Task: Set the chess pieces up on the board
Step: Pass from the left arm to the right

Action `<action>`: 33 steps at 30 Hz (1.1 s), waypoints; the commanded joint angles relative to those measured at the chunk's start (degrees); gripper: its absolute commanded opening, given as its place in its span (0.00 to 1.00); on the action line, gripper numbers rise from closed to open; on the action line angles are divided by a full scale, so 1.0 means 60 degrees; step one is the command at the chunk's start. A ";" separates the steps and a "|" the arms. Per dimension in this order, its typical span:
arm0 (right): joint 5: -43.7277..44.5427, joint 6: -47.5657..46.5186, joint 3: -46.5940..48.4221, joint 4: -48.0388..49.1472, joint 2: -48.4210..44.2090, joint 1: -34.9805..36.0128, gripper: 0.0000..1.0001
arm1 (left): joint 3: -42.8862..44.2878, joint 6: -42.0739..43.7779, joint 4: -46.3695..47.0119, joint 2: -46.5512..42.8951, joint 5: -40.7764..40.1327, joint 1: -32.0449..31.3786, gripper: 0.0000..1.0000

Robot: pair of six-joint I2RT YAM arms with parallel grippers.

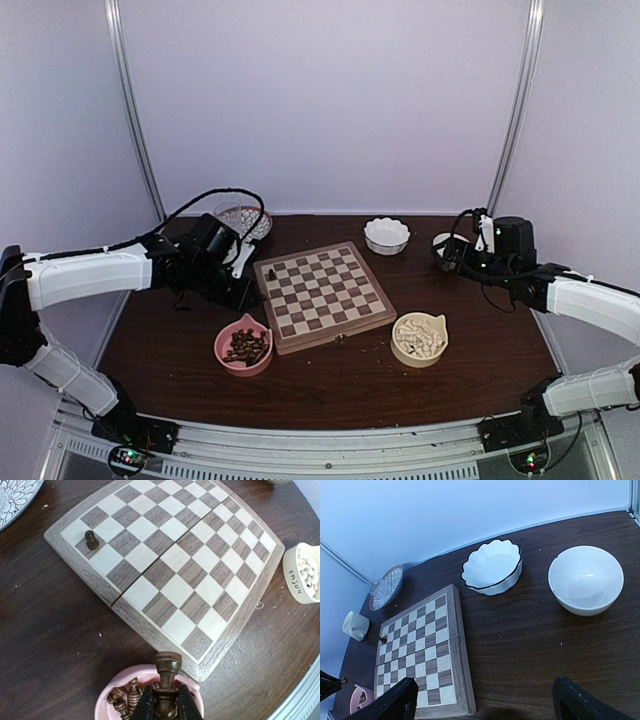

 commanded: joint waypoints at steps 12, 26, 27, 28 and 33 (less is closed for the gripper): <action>-0.0217 -0.0209 0.0240 0.0158 0.0071 0.0247 0.97 | 0.4326 0.0653 -0.1470 0.4007 -0.1085 -0.0032 0.07; 0.1801 -0.3169 0.0460 0.2117 0.0810 0.3993 1.00 | 0.1834 0.0316 0.1528 0.3205 0.0249 -0.0163 0.07; 0.1736 -0.3468 0.0290 0.2630 0.0787 0.4199 1.00 | 0.1597 0.0355 0.1723 0.3004 0.0144 -0.0163 0.07; 0.1616 -0.3705 0.0139 0.3024 0.0816 0.4296 0.99 | 0.1383 0.0411 0.1859 0.2841 0.0015 -0.0163 0.07; 0.1751 -0.4058 0.0241 0.3702 0.1403 0.4262 0.99 | 0.0577 0.0285 0.2705 0.2315 -0.0026 -0.0163 0.07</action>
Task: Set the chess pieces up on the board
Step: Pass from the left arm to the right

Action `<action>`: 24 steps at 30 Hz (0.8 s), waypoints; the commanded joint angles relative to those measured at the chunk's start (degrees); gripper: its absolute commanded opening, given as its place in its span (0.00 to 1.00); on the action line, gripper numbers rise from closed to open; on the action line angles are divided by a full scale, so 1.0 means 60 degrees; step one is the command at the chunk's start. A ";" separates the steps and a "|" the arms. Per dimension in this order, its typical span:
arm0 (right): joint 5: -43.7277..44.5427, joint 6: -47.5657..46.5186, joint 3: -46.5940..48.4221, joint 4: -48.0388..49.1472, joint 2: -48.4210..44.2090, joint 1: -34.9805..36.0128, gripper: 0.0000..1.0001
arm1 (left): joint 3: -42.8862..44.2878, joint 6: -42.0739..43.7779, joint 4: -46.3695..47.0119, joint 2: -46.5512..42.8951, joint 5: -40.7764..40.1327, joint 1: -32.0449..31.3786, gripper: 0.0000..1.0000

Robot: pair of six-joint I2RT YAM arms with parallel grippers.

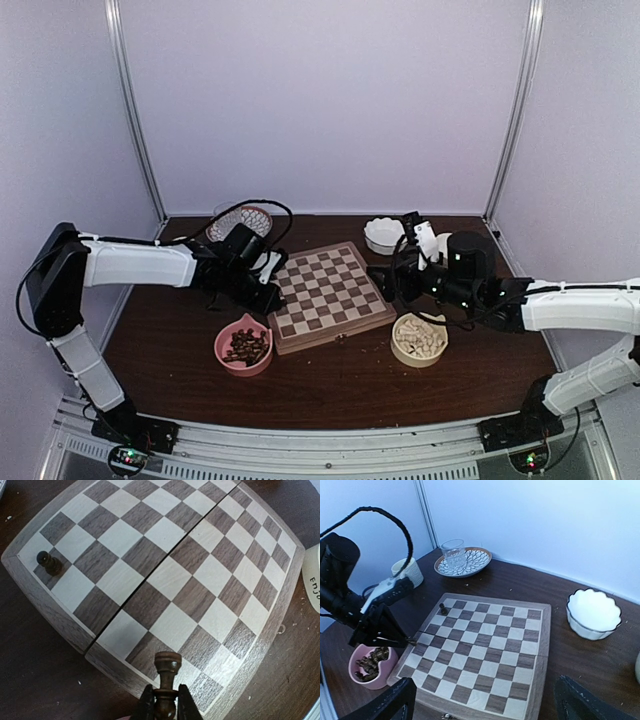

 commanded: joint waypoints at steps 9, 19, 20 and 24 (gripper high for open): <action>0.0075 -0.5686 0.1584 0.0644 0.3043 0.1565 0.79 | -0.0454 -0.0015 0.1407 -0.0549 0.0637 -0.0263 0.07; -0.0391 -0.6355 0.2164 -0.0178 0.3985 0.1963 0.75 | -0.0281 0.0082 0.1643 -0.0350 0.2818 -0.0383 0.07; -0.0367 -0.6414 0.2208 -0.0199 0.4058 0.2007 0.75 | -0.0273 0.0059 0.1687 -0.0317 0.3033 -0.0401 0.07; -0.0044 -0.6708 0.2428 -0.0290 0.4462 0.2197 0.72 | -0.0139 -0.0012 0.1700 -0.0124 0.3513 -0.0456 0.08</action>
